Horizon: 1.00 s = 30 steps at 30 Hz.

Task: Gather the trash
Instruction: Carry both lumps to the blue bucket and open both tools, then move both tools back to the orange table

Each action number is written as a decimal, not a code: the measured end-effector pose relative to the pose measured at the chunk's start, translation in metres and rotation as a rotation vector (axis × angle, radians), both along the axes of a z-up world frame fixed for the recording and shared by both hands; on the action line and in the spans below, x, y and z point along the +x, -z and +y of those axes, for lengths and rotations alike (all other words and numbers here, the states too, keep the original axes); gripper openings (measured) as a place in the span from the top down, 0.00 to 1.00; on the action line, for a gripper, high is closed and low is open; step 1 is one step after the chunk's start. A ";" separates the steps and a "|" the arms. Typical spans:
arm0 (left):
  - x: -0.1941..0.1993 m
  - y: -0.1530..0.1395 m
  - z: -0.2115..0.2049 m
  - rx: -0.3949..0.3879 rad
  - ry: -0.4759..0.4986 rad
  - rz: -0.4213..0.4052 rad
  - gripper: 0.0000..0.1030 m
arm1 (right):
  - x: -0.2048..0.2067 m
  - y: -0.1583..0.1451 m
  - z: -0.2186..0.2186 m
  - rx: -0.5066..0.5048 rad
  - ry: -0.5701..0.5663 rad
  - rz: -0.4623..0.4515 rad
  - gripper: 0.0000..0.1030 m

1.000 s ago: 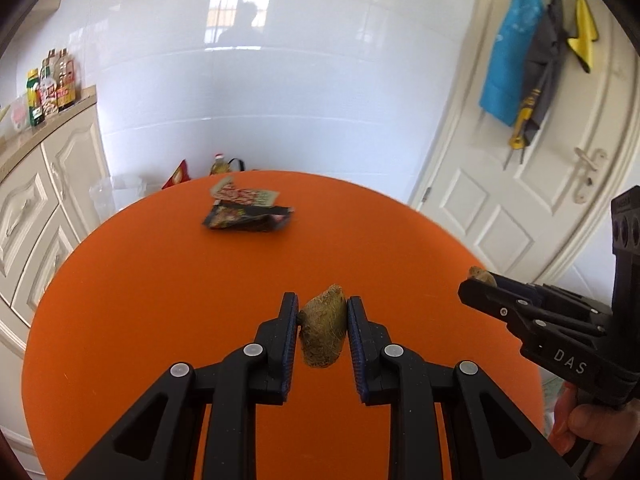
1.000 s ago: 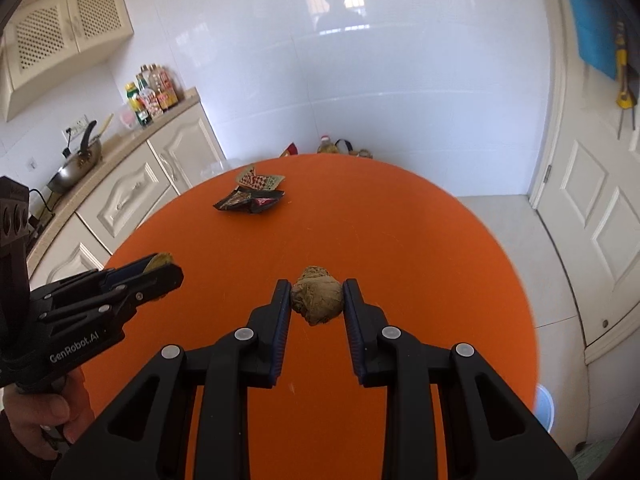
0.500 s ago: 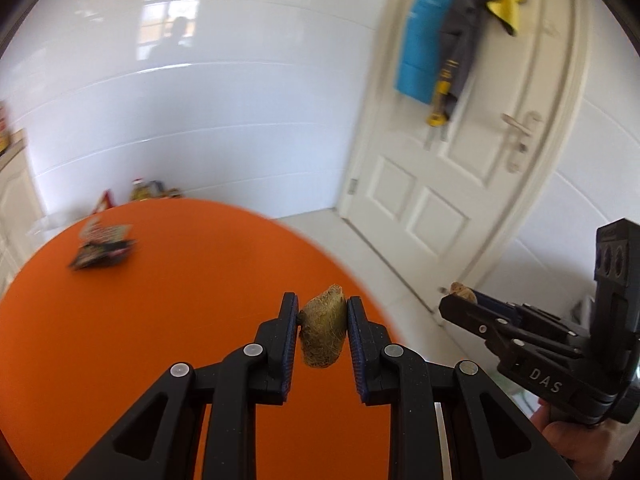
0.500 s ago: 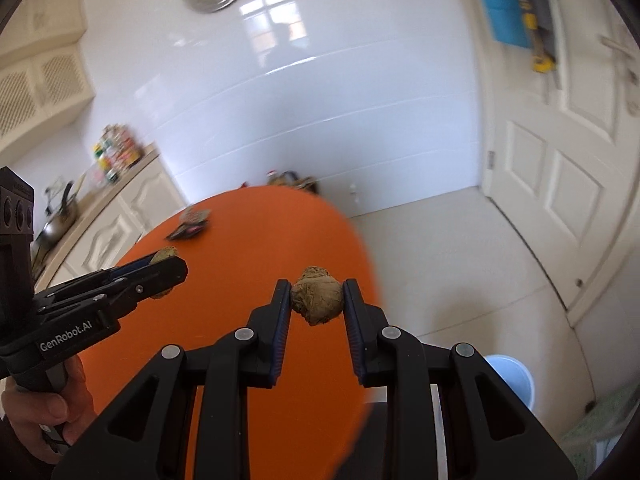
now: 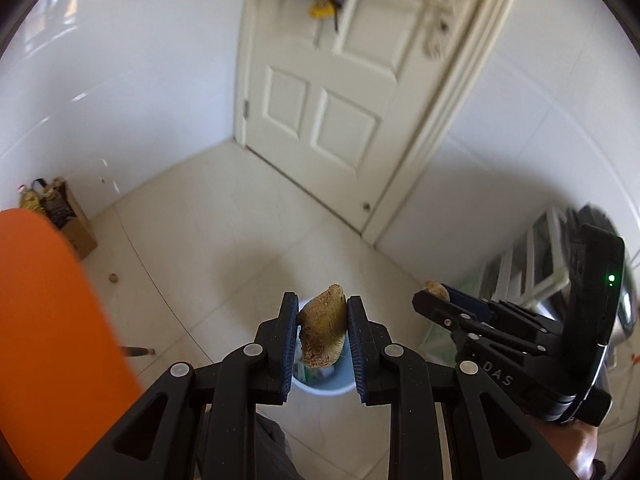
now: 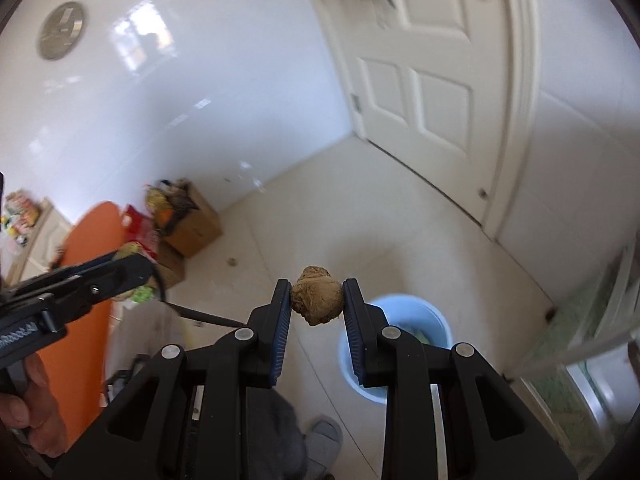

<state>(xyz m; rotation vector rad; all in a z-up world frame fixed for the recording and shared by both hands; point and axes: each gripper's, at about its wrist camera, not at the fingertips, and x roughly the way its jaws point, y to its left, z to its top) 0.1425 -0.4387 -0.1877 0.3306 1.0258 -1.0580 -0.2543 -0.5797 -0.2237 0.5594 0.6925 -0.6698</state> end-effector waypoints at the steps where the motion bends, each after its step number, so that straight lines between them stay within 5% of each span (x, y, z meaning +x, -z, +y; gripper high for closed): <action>1: 0.003 0.010 -0.019 0.018 0.021 0.031 0.81 | -0.002 0.009 -0.008 0.020 0.011 0.002 0.75; 10: 0.032 0.076 -0.146 0.151 0.049 0.114 0.79 | -0.009 0.051 -0.061 0.110 0.080 0.043 0.73; 12: 0.033 0.085 -0.147 0.172 0.057 0.133 0.74 | -0.010 0.055 -0.067 0.117 0.100 0.057 0.72; 15: 0.038 0.091 -0.142 0.194 0.035 0.130 0.47 | -0.013 0.060 -0.076 0.130 0.120 0.068 0.65; 17: 0.040 0.090 -0.129 0.183 0.005 0.128 0.36 | -0.016 0.061 -0.077 0.133 0.133 0.065 0.38; 21: 0.042 0.084 -0.119 0.187 -0.031 0.110 0.30 | -0.023 0.057 -0.074 0.120 0.167 0.056 0.19; 23: 0.039 0.071 -0.110 0.183 -0.050 0.071 0.25 | -0.024 0.051 -0.069 0.105 0.187 0.042 0.00; 30: 0.019 0.013 -0.040 0.066 -0.130 -0.042 0.12 | -0.004 0.019 -0.031 0.035 0.164 0.034 0.00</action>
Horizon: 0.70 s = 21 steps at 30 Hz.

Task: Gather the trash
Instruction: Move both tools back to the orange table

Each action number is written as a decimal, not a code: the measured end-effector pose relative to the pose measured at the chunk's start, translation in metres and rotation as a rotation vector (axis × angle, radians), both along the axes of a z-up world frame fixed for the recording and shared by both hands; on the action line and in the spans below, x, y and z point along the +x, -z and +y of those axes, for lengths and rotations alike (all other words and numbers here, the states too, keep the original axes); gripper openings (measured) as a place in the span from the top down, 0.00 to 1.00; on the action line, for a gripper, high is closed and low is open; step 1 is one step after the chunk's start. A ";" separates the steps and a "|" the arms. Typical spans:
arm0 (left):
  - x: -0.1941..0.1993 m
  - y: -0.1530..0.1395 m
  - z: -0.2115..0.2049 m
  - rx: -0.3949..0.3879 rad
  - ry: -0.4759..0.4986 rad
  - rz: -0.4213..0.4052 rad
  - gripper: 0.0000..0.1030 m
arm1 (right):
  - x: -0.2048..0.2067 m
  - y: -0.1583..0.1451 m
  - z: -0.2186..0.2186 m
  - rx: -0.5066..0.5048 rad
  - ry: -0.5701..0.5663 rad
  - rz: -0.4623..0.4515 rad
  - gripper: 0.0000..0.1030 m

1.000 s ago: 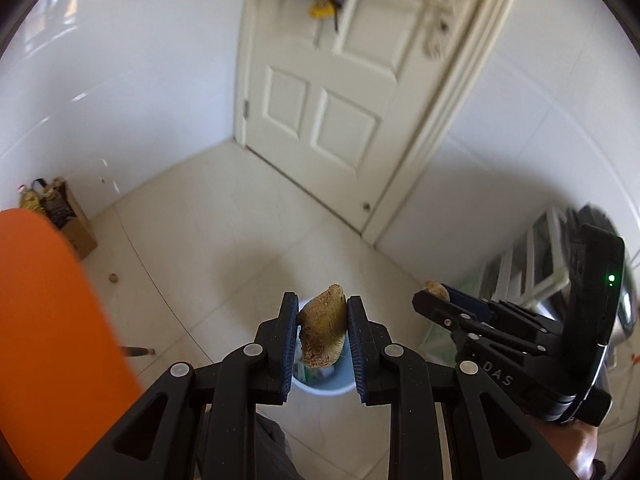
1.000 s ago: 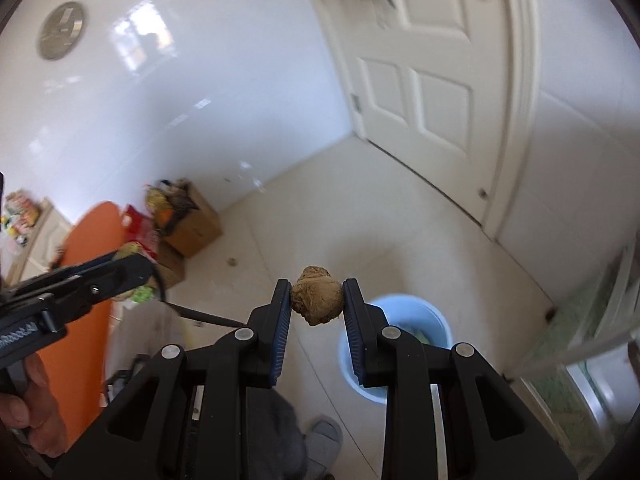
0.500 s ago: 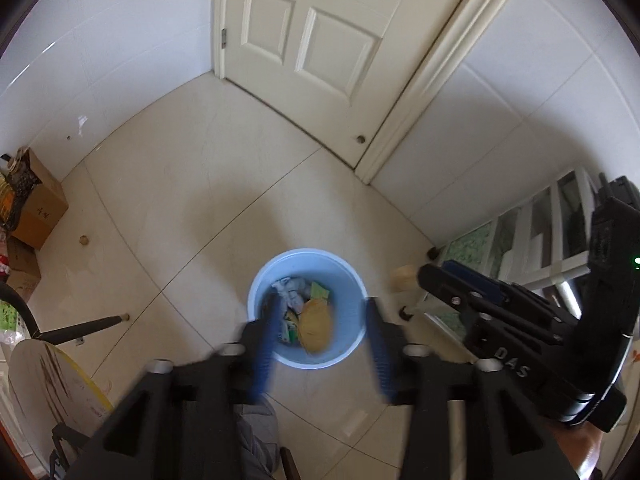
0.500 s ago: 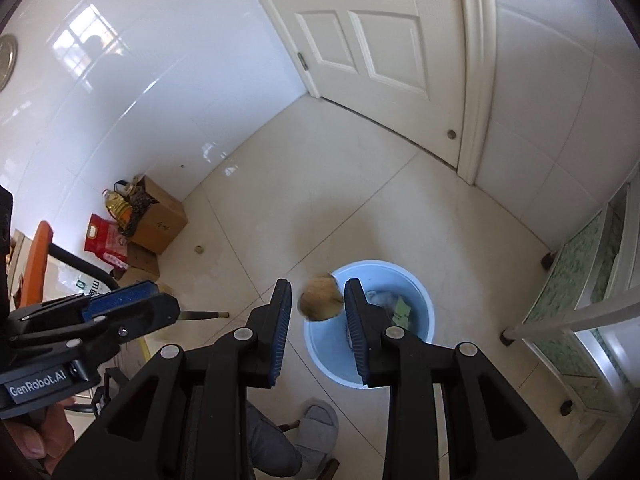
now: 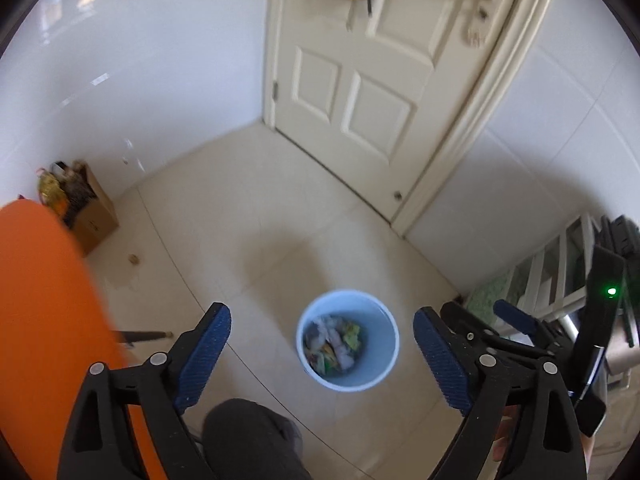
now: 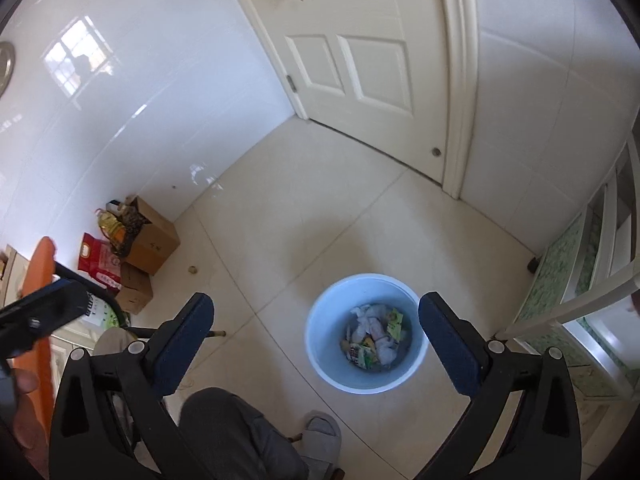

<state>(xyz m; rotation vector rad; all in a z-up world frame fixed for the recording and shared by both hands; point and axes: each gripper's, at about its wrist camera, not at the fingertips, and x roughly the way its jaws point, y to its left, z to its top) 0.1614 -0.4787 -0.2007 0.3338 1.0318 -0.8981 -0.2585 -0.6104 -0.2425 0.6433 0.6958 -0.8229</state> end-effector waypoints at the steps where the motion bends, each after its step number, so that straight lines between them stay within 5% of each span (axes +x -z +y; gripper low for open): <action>1: -0.002 -0.007 0.012 -0.014 -0.013 -0.015 0.12 | 0.005 -0.007 0.007 -0.013 -0.012 -0.005 0.00; 9: -0.012 -0.067 0.132 -0.160 -0.192 -0.127 0.07 | 0.056 -0.066 0.084 -0.123 -0.134 -0.072 0.00; 21: -0.067 -0.141 0.374 -0.309 -0.459 -0.282 0.01 | 0.157 -0.146 0.241 -0.307 -0.474 -0.147 0.00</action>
